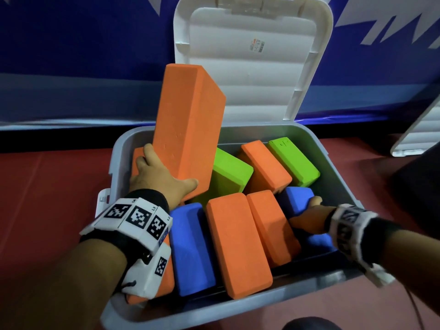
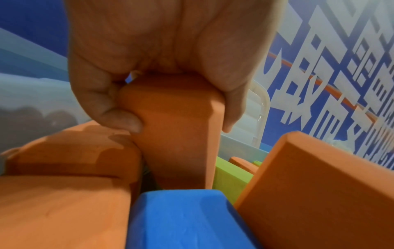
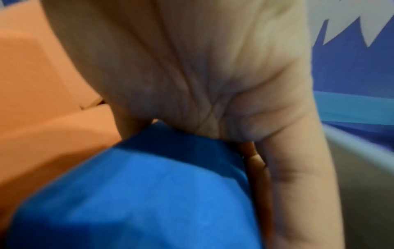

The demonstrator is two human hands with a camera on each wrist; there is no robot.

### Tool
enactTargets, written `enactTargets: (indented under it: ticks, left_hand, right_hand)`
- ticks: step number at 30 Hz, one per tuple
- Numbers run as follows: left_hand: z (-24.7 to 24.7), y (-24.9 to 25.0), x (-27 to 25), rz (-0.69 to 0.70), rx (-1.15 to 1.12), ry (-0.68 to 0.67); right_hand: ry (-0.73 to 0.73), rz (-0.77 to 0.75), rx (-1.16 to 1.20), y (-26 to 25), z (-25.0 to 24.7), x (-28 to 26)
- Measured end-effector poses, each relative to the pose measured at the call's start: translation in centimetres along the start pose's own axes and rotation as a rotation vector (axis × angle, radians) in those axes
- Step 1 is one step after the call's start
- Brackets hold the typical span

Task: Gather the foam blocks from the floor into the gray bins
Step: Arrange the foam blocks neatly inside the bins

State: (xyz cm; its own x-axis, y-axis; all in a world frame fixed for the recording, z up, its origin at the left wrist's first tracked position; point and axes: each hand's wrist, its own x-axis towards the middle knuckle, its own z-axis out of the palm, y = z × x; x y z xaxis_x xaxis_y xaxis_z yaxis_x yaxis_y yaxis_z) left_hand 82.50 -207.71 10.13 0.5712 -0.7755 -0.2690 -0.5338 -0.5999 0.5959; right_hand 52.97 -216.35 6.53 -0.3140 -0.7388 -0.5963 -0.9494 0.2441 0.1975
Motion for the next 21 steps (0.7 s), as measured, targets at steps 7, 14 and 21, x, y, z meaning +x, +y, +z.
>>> enactTargets:
  ticks: [7, 14, 21]
  left_hand:
    - [0.2, 0.5, -0.4, -0.006, 0.058, 0.012]
    - [0.0, -0.1, 0.8, -0.015, 0.013, -0.017]
    - [0.2, -0.5, -0.8, 0.003, 0.028, -0.008]
  right_hand:
    - [-0.033, 0.014, 0.142, 0.0, -0.1, -0.7]
    - [-0.097, -0.036, 0.041, 1.1, 0.2, -2.0]
    - [-0.03, -0.048, -0.137, 0.8, 0.9, -4.6]
